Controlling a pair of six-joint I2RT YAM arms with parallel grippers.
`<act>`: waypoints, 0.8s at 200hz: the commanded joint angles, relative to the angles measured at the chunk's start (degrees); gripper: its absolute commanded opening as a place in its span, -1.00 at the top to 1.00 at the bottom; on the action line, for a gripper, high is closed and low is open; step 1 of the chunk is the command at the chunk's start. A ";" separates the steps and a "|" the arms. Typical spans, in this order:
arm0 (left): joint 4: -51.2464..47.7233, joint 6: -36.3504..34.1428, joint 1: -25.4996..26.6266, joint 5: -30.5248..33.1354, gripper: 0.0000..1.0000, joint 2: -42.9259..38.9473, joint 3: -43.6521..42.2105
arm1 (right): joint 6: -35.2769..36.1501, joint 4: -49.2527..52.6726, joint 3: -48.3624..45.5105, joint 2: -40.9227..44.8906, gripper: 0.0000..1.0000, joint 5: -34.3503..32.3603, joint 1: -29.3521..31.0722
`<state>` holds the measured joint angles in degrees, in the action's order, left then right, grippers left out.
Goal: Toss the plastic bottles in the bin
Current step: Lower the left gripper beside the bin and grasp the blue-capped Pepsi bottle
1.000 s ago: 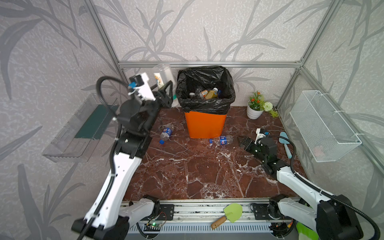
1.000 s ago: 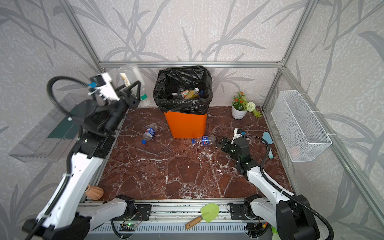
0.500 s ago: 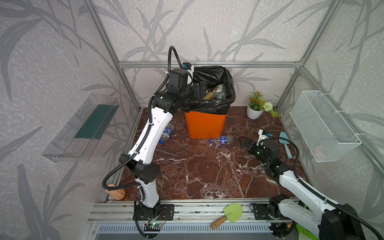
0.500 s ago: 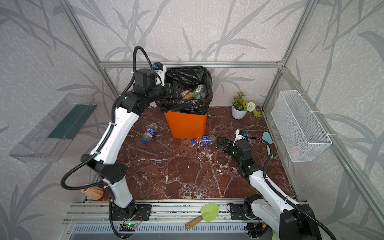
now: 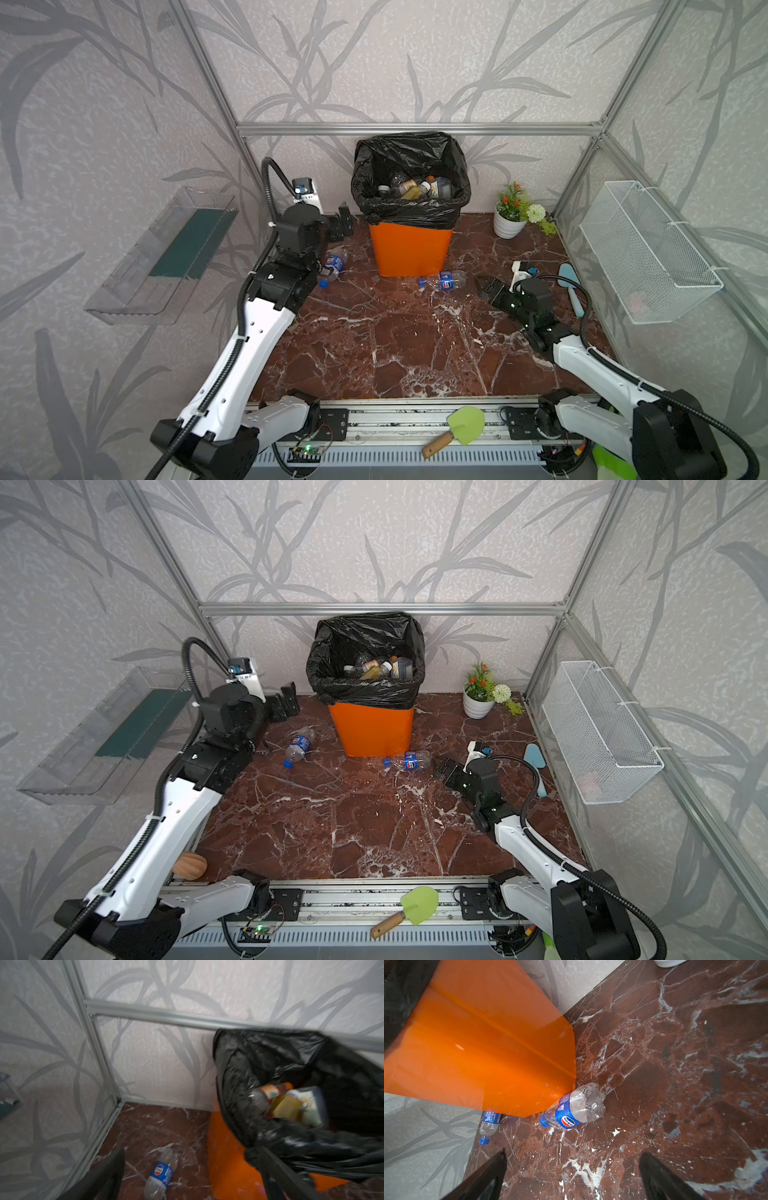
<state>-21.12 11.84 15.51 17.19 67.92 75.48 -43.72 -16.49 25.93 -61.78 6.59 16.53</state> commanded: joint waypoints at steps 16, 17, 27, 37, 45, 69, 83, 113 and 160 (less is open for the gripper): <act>-8.81 2.93 -5.84 -2.17 -0.98 9.76 -1.00 | -0.33 -1.61 0.26 -0.19 -0.99 0.54 -0.18; -8.96 2.97 -5.93 -2.25 -0.98 10.12 -0.89 | -0.32 -1.57 0.26 -0.18 -0.99 0.53 -0.18; -10.92 3.19 -6.54 -2.75 -0.98 13.88 0.45 | -0.31 -1.42 0.09 -0.03 -0.99 0.40 -0.19; -12.76 2.86 -7.16 -3.78 -0.97 17.63 2.03 | -0.31 -1.36 -0.05 0.21 -0.99 0.27 -0.19; -13.94 2.84 -7.49 -3.89 -0.95 20.71 3.17 | -0.31 -1.19 -0.18 0.39 -0.99 0.06 -0.19; -16.03 2.29 -8.46 -5.19 -0.89 29.45 6.37 | 0.14 -0.36 -0.38 1.05 -0.99 -0.67 -0.19; -16.33 2.31 -8.93 -5.90 -0.86 33.52 7.85 | 0.42 -0.03 -0.40 1.25 -0.99 -0.95 -0.16; -17.05 1.33 -10.33 -7.43 -0.82 40.07 11.38 | 0.94 -0.03 -0.28 1.10 -0.98 -0.88 -0.19; -17.45 0.24 -12.30 -9.15 -0.80 46.15 15.31 | 1.35 -1.41 0.45 -0.99 -0.98 0.38 -0.19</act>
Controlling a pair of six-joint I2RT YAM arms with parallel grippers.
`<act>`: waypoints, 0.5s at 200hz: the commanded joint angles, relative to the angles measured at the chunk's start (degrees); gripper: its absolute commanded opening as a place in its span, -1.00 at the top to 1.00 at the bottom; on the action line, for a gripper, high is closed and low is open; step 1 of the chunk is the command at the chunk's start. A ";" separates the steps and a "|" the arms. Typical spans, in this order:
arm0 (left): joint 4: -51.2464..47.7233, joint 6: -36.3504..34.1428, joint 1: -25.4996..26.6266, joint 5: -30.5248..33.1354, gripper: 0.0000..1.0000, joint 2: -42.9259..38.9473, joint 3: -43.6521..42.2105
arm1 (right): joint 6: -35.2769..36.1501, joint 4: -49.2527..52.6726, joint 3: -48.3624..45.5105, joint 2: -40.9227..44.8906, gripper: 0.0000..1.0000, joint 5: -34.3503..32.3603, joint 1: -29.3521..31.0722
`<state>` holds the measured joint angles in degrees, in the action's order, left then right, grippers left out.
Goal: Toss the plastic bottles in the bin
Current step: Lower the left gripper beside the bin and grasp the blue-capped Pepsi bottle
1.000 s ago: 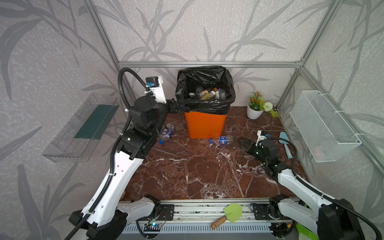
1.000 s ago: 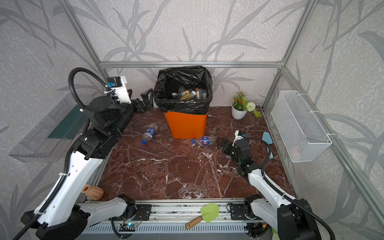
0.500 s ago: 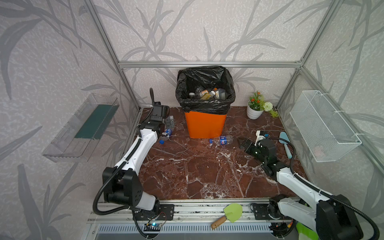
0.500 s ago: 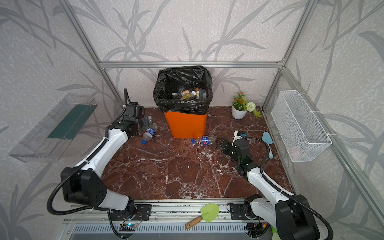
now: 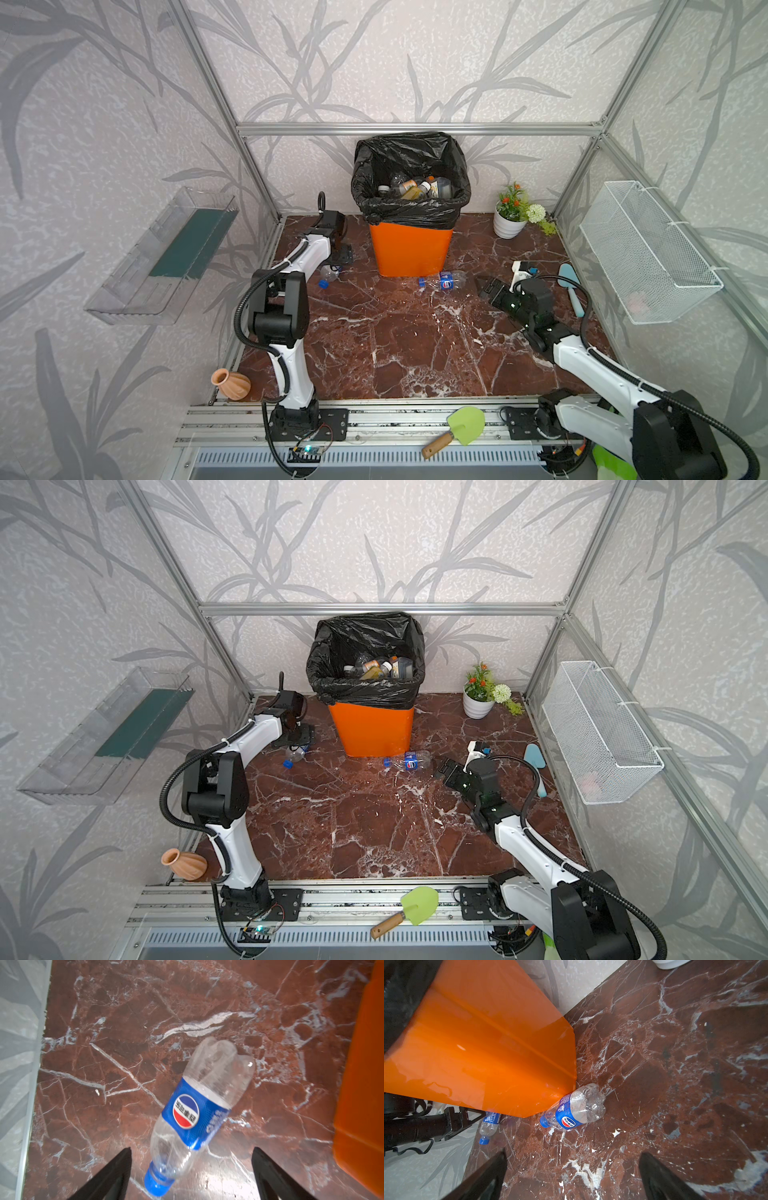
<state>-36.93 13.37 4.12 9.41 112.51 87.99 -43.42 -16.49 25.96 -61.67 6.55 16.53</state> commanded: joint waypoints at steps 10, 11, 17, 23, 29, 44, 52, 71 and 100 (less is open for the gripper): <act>-1.85 -1.82 -1.22 -2.08 -0.80 2.82 3.68 | 1.37 -1.52 0.98 -1.65 -0.98 1.00 -0.19; -1.84 -1.84 -1.26 -2.10 -0.80 2.94 3.77 | 1.43 -1.53 1.01 -1.76 -0.98 1.05 -0.19; -2.05 -1.96 -1.31 -2.24 -0.80 3.67 4.26 | 1.54 -1.53 1.41 -2.16 -0.98 1.33 -0.19; -2.27 -2.16 -1.31 -2.42 -0.80 4.44 4.83 | 1.77 -1.53 1.68 -2.55 -0.98 1.49 -0.19; -2.44 -2.36 -1.31 -2.72 -0.79 5.11 5.36 | 1.85 -1.53 1.97 -2.89 -0.98 1.62 -0.19; -2.69 -2.98 -1.41 -3.52 -0.79 6.85 6.42 | 2.10 -1.64 2.47 -3.58 -0.98 1.93 -0.19; -3.04 -3.37 -1.43 -3.74 -0.78 7.88 7.13 | 2.11 -1.70 2.60 -3.86 -0.98 2.09 -0.19; -4.27 -4.13 -1.64 -4.99 -0.72 10.15 8.79 | 2.20 -1.71 2.86 -4.16 -0.98 2.13 -0.19; -4.97 -4.52 -1.76 -8.56 -0.61 11.77 9.01 | 2.12 -1.56 2.69 -4.07 -0.98 1.48 -0.19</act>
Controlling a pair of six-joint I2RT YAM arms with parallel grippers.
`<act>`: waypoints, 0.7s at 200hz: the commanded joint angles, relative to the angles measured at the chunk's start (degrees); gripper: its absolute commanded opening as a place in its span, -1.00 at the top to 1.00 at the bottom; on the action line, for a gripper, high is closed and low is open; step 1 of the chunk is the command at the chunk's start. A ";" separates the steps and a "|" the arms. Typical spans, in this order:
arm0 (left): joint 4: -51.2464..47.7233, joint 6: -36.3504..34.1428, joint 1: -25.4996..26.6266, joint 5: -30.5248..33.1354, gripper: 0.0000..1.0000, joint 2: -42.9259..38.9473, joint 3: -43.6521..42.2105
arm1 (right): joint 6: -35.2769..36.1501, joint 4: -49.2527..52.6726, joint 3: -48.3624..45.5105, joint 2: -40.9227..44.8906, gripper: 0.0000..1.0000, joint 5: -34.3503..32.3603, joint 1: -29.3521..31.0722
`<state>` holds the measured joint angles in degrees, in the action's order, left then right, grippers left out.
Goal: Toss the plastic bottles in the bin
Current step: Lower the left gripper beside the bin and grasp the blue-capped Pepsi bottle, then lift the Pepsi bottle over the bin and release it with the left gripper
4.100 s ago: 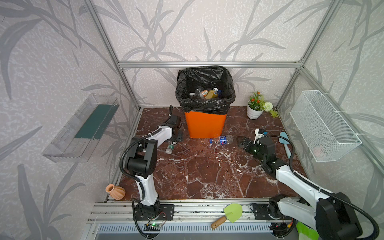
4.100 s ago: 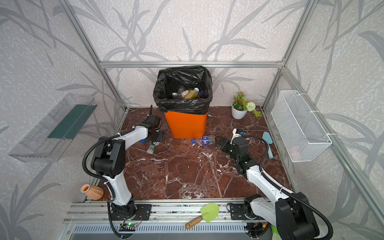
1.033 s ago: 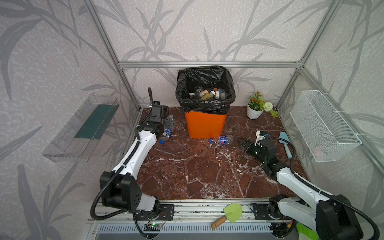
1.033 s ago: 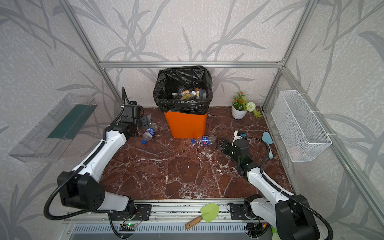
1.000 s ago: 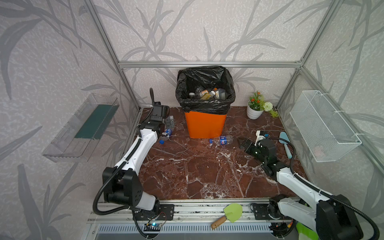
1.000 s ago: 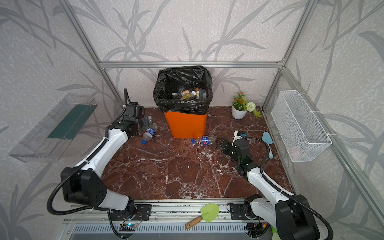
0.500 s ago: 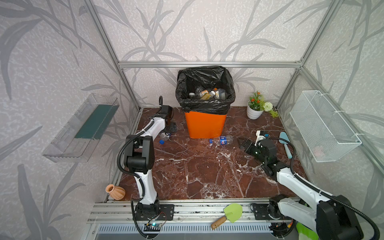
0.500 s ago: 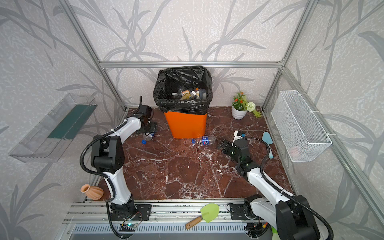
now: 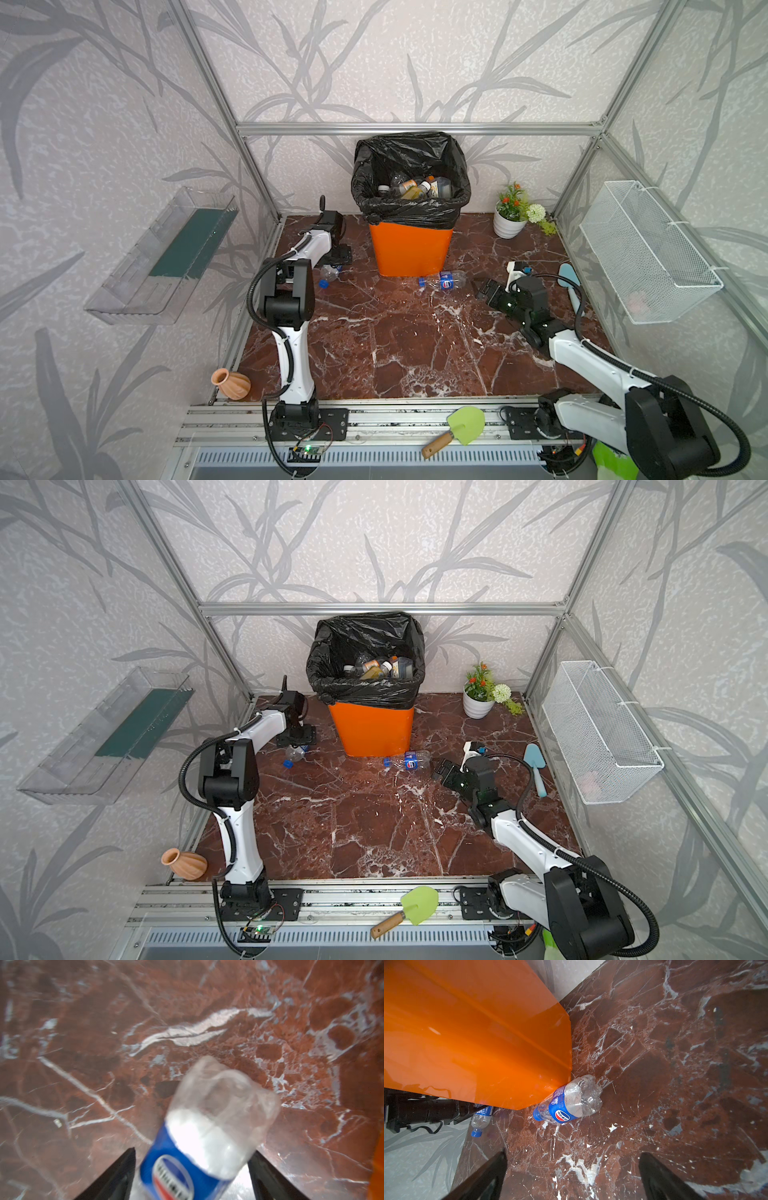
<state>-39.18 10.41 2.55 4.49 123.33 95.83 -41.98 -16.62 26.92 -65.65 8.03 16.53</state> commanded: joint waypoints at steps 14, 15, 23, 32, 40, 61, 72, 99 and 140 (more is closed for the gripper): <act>-2.79 -1.27 -0.20 -4.53 -0.47 1.21 0.73 | 0.67 -1.40 1.82 -0.09 -0.98 -0.03 -0.19; -2.72 -1.18 -0.19 -4.56 -0.46 1.17 0.70 | 0.67 -1.40 1.87 -0.09 -0.98 -0.03 -0.19; -2.63 -0.98 -0.18 -4.89 -0.35 0.84 0.20 | 0.67 -1.40 1.82 -0.01 -0.98 0.05 -0.19; -2.40 -0.66 -0.22 -5.32 -0.23 0.30 -0.61 | 0.67 -1.37 1.91 0.06 -0.98 0.05 -0.16; -1.87 -0.12 -0.19 -5.56 -0.13 -0.57 -1.64 | 0.73 -1.27 1.91 0.12 -0.98 0.10 -0.19; 0.77 1.21 -0.17 -6.54 0.11 -3.71 -5.81 | 0.62 -1.27 1.78 0.34 -0.98 0.14 -0.19; 2.11 2.08 -0.18 -7.24 0.22 -5.55 -8.17 | 0.59 -1.31 1.65 0.50 -0.98 0.31 -0.19; 6.05 4.52 -0.22 -8.78 0.33 -11.18 -14.13 | 0.56 -0.92 1.39 1.51 -0.98 0.17 -0.19; 11.67 9.08 -0.21 -11.98 0.33 -24.35 -22.18 | 0.94 0.56 0.83 3.89 -0.98 -0.63 -0.19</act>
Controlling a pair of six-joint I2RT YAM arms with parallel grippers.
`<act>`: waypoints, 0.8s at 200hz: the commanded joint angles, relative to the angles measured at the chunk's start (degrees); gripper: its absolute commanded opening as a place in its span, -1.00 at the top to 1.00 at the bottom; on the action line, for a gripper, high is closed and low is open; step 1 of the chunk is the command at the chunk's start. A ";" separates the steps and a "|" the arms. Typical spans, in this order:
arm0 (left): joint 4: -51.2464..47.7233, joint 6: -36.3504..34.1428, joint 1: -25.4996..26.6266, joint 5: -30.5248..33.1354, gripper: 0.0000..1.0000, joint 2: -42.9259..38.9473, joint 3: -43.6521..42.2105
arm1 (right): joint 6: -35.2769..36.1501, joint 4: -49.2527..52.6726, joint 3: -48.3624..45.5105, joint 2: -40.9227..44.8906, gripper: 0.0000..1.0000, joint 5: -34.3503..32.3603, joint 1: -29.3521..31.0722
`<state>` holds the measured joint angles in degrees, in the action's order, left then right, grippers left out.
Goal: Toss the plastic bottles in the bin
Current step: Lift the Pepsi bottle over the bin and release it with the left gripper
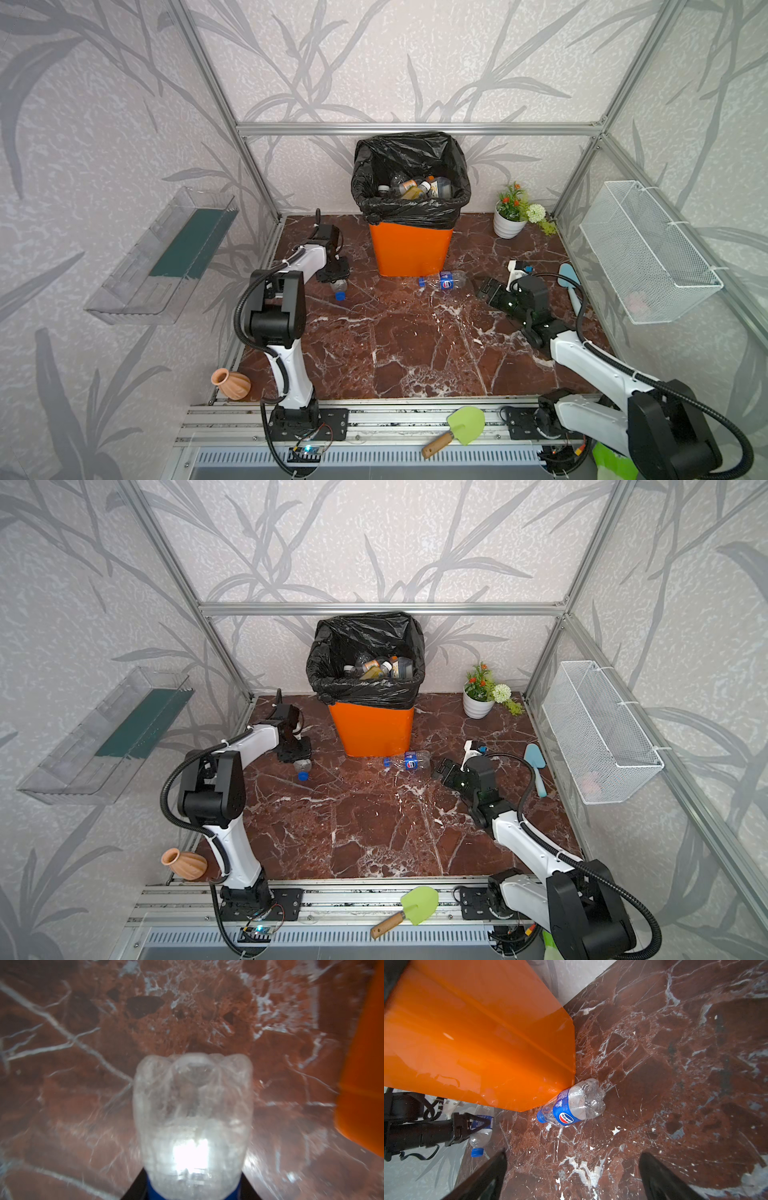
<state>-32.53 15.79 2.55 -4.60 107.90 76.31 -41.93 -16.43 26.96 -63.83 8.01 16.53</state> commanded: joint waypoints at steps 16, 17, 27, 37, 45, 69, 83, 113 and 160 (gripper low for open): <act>8.07 5.89 -0.20 -3.82 0.33 -16.33 -5.71 | 0.80 0.60 0.48 2.89 -0.98 -0.69 -0.19; 8.31 5.99 -0.23 -3.91 0.33 -16.76 -5.90 | 0.80 0.60 0.47 2.95 -0.98 -0.66 -0.19; 10.20 7.16 -0.21 -4.50 0.33 -21.74 -7.53 | 0.78 0.82 0.29 3.34 -0.98 -0.88 -0.19; 11.70 8.19 -0.19 -4.61 0.33 -26.92 -8.80 | 0.72 0.95 0.19 3.77 -0.98 -0.98 -0.18; 12.76 8.76 -0.11 -4.21 0.33 -30.76 -9.55 | 0.71 1.12 0.13 4.09 -0.98 -1.09 -0.19; 16.43 9.52 -0.06 -3.13 0.32 -43.90 -10.96 | 0.75 1.39 0.11 4.68 -0.98 -1.64 -0.18; 21.01 9.36 0.04 -3.10 0.29 -50.69 -12.00 | 0.76 1.23 0.33 4.77 -0.98 -1.94 -0.19; 32.00 10.37 0.46 -2.04 0.29 -60.12 -12.66 | 0.54 0.43 0.54 4.29 -0.98 -1.61 -0.19; 32.85 5.05 9.51 -3.82 0.35 -44.79 5.73 | -0.06 -0.16 0.39 4.14 -0.99 0.13 -0.19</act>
<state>0.34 25.26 6.15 -7.64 51.09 72.12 -41.98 -15.57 26.94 -60.05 7.16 16.53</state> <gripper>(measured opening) 0.391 0.993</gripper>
